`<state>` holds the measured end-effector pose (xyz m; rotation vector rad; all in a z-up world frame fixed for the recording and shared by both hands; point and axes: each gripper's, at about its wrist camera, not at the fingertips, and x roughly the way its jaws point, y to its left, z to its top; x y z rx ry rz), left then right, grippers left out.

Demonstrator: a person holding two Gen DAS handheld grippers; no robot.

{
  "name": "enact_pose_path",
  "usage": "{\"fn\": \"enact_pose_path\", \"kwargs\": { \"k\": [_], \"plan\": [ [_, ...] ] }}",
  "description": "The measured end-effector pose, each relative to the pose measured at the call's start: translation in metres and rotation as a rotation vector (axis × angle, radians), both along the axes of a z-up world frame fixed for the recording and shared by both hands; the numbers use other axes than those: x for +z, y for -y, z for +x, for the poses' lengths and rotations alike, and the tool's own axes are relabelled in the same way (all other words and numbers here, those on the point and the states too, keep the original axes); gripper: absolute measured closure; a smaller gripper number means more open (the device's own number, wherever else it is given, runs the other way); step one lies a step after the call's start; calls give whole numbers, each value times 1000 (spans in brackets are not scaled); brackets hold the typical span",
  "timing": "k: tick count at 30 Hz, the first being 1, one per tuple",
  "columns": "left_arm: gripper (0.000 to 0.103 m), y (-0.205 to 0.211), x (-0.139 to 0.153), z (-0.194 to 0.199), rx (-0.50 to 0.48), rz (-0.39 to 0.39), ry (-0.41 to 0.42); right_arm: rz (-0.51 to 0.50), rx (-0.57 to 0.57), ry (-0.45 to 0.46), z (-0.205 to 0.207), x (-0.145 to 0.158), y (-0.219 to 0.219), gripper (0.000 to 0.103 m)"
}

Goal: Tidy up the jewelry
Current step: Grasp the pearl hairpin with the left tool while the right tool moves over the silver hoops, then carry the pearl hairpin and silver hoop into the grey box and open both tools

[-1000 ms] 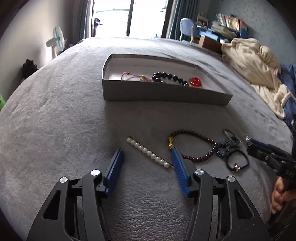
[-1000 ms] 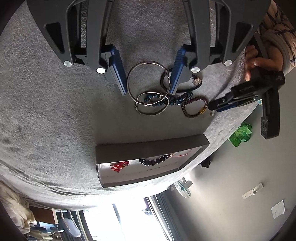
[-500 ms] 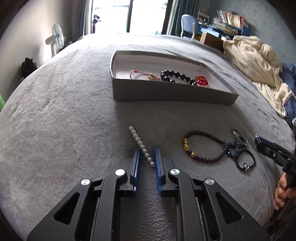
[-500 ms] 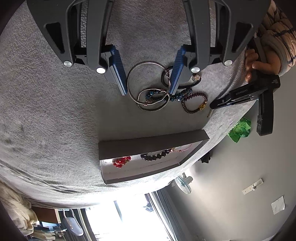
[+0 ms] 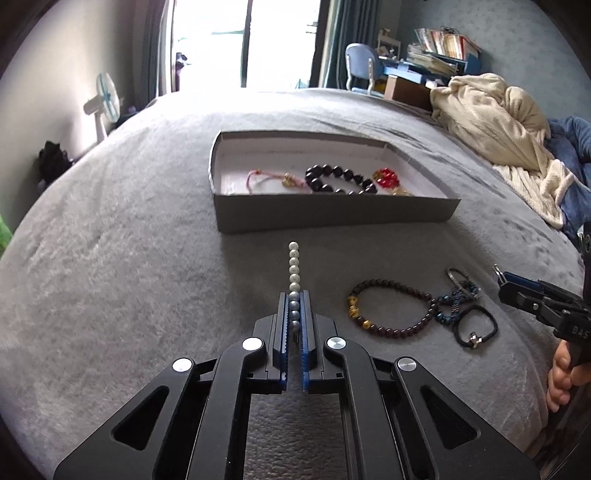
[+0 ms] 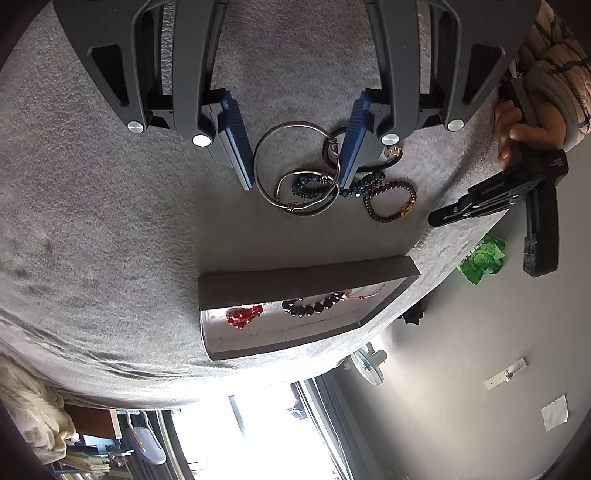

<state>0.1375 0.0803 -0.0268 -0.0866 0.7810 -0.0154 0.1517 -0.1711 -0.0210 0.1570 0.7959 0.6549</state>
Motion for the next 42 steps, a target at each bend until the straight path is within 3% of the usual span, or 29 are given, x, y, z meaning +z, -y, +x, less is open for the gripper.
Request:
{"fn": "enact_pose_path", "kwargs": {
  "k": [10, 20, 42],
  "plan": [
    [97, 9, 19, 4, -23, 32, 47, -94, -2, 55, 5, 9, -12, 57],
    [97, 10, 29, 10, -29, 36, 70, -116, -10, 84, 17, 20, -16, 57],
    [97, 7, 48, 69, -58, 72, 88, -138, 1, 129, 96, 53, -48, 57]
  ]
}}
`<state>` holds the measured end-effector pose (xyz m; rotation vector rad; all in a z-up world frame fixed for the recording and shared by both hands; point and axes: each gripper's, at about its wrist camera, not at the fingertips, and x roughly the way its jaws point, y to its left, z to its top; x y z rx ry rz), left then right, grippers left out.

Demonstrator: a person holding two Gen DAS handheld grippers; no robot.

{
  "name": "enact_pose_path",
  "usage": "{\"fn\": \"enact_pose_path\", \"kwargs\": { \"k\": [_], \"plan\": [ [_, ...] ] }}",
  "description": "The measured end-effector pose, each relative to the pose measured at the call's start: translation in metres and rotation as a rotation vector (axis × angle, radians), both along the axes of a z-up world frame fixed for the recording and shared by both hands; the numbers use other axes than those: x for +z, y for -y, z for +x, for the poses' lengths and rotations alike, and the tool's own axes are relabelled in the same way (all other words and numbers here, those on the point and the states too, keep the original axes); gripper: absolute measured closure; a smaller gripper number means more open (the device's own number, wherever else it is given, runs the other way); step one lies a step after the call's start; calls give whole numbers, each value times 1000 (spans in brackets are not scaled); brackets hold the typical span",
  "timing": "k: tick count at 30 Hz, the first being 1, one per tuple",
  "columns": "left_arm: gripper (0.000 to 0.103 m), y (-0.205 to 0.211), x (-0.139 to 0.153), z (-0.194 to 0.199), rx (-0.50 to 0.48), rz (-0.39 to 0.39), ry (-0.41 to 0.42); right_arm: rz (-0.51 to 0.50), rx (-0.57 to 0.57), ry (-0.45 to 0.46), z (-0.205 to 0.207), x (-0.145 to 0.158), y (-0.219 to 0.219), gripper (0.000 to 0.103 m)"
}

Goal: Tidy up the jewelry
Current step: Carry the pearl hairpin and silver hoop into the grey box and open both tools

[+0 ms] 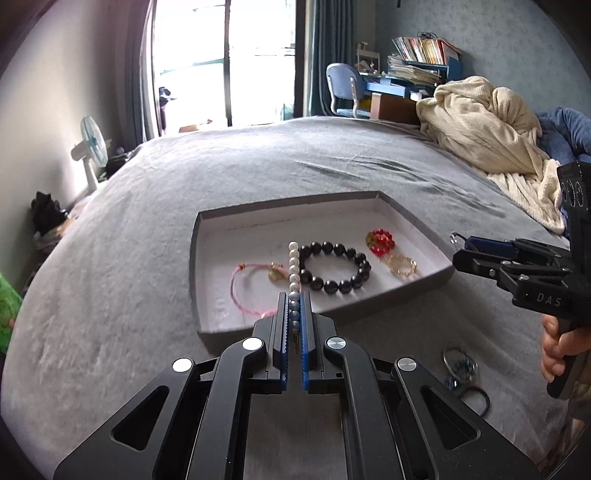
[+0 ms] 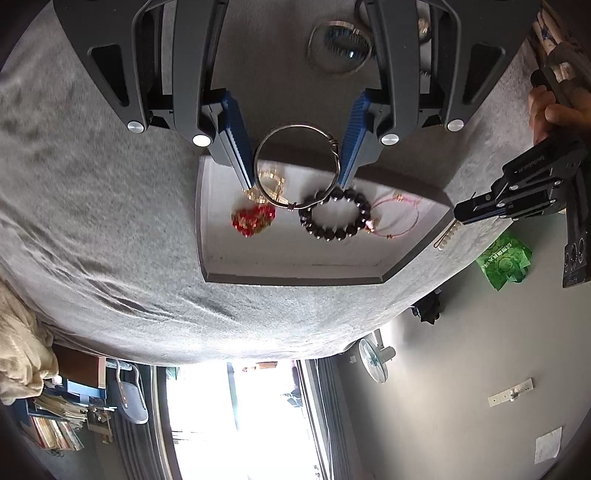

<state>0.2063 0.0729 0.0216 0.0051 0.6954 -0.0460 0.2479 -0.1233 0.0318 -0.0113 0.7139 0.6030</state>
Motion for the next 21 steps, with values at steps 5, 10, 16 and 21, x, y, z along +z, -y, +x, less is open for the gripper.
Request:
{"fn": "enact_pose_path", "kwargs": {
  "k": [5, 10, 16, 21],
  "plan": [
    [97, -2, 1, 25, -4, -16, -14, -14, 0, -13, 21, -1, -10, 57],
    [97, -1, -8, 45, -11, -24, -46, -37, 11, -27, 34, -7, -21, 57],
    [97, -1, -23, 63, -17, -32, -94, -69, 31, -48, 45, -19, -38, 57],
    [97, -2, -35, 69, -30, -41, -130, -95, 44, -68, 52, -29, -50, 57]
  ]
}}
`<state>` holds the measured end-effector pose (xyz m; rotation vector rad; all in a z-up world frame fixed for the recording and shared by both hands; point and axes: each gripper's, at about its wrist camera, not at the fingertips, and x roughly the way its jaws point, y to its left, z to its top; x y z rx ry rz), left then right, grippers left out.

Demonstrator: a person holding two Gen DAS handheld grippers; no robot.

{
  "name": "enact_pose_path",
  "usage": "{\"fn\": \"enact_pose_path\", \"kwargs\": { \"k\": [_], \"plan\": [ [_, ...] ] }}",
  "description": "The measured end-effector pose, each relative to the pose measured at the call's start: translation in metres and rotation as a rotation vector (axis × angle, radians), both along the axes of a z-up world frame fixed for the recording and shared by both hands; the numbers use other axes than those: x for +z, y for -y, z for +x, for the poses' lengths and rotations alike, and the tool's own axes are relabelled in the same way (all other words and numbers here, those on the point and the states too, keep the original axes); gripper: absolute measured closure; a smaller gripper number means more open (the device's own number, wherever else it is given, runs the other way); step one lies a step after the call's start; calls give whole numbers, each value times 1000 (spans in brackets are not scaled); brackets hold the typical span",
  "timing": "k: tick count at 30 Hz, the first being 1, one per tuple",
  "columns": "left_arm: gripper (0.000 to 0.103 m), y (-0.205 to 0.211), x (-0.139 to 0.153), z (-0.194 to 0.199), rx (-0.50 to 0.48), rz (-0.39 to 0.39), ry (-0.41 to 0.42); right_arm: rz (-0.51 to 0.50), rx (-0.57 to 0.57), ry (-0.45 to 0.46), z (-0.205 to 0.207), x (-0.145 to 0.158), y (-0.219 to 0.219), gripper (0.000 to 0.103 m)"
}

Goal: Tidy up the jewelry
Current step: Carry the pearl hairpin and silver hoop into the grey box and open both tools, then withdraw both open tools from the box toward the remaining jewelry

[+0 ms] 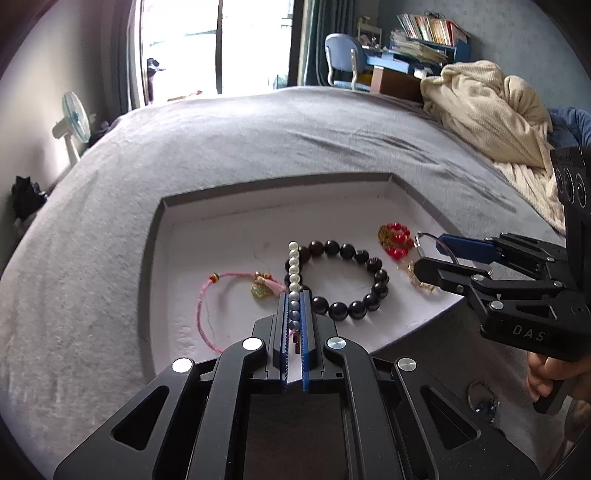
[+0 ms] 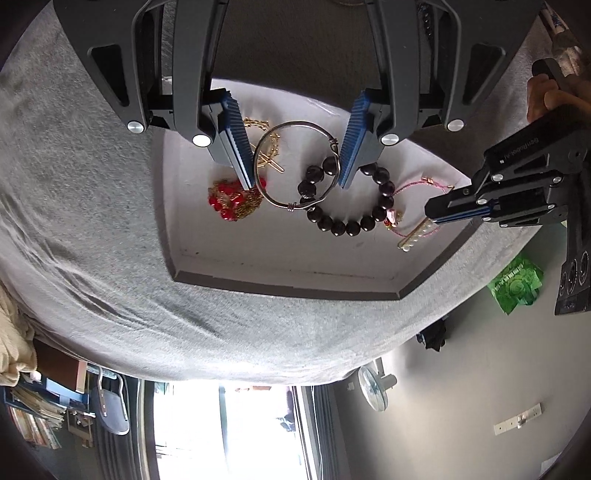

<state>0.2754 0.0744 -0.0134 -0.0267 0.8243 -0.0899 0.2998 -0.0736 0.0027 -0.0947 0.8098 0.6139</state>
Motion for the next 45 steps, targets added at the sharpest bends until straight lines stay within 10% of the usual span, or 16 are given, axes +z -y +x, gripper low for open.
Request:
{"fn": "enact_pose_path", "kwargs": {
  "k": [18, 32, 45],
  "plan": [
    [94, 1, -12, 12, -7, 19, -54, -54, -3, -71, 20, -21, -14, 56],
    [24, -6, 1, 0, 47, 19, 47, -23, -11, -41, 14, -16, -8, 37],
    [8, -12, 17, -17, 98, 27, 128, 28, -76, 63, 1, 1, 17, 6]
  ]
}}
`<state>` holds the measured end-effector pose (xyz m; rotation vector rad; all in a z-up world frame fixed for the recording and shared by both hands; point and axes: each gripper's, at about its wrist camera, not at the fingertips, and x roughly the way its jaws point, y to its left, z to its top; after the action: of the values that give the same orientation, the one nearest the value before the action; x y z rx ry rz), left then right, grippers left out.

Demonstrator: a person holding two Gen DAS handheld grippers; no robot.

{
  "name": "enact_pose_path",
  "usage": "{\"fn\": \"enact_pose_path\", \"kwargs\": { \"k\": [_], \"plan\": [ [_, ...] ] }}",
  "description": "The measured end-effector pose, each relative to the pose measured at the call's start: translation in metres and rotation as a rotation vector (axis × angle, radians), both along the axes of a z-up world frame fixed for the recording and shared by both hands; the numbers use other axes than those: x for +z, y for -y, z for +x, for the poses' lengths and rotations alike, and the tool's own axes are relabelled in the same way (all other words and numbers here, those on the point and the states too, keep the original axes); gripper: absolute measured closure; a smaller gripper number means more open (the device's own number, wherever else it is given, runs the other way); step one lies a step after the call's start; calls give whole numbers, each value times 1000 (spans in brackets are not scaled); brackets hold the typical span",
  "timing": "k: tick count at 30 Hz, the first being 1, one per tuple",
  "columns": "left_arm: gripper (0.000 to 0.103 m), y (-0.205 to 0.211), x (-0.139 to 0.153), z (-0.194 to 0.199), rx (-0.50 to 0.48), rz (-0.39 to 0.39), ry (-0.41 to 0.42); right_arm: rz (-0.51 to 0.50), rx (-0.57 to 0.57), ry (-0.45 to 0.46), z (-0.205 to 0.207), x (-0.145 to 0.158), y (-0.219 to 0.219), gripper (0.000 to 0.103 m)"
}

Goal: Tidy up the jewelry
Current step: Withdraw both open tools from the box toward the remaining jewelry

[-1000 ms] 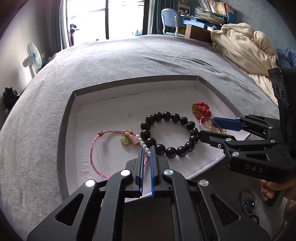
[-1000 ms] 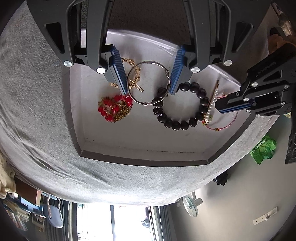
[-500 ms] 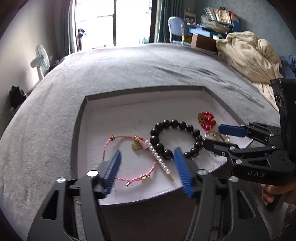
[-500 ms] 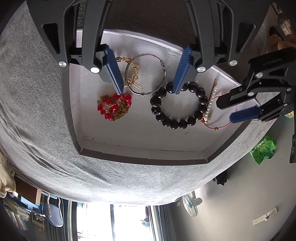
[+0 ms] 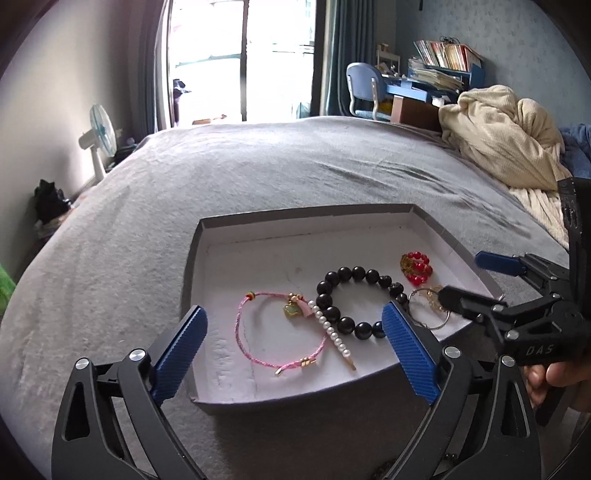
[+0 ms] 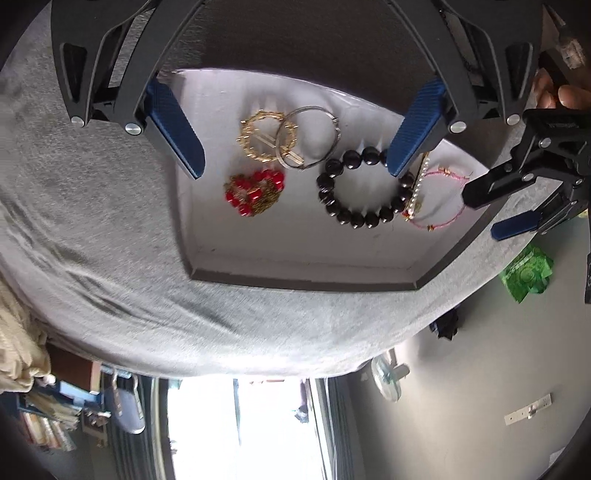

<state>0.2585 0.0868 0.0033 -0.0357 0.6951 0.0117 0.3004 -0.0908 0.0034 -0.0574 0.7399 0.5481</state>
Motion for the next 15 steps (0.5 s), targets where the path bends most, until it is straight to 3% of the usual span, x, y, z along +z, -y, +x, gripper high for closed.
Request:
{"fn": "enact_pose_path", "kwargs": {
  "k": [15],
  "plan": [
    [6, 0, 1, -31, 15, -3, 40, 48, -38, 23, -30, 0, 33, 6]
  ]
}}
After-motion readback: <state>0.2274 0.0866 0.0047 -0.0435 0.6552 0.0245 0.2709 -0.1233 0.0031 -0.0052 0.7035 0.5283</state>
